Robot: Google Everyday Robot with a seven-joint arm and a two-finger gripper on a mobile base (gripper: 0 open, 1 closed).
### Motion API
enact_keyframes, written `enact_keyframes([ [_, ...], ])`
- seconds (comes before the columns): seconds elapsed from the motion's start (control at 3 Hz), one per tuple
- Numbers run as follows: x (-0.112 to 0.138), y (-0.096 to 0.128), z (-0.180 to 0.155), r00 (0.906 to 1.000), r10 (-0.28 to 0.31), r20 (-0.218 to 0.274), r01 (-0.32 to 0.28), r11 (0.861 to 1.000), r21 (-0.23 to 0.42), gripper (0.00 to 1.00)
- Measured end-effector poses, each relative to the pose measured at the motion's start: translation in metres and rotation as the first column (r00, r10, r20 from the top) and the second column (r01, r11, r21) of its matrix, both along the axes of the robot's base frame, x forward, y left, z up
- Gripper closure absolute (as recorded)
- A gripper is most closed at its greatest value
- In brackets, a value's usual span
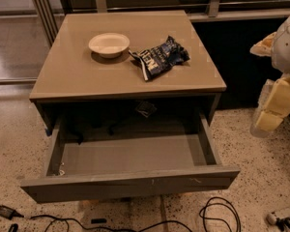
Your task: Close top drawer
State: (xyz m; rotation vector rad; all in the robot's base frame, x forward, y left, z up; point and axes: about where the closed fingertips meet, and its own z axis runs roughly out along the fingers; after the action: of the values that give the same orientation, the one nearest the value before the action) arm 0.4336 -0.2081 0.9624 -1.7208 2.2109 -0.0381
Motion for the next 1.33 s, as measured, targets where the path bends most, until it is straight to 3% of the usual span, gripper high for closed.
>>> enact_keyframes([
  [0.33,-0.015,0.018,-0.03,0.9997,0.018,-0.017,-0.017,0.997,0.079,0.18],
  [0.67,-0.031,0.037,-0.067,0.9986,0.041,-0.032,-0.035,0.984,0.175,0.41],
  [1.0,-0.046,0.067,-0.123,0.9972,0.056,-0.049,-0.039,0.954,0.298,0.72],
  [1.33,-0.047,0.078,-0.161,0.9949,0.057,-0.083,-0.028,0.947,0.321,0.95],
])
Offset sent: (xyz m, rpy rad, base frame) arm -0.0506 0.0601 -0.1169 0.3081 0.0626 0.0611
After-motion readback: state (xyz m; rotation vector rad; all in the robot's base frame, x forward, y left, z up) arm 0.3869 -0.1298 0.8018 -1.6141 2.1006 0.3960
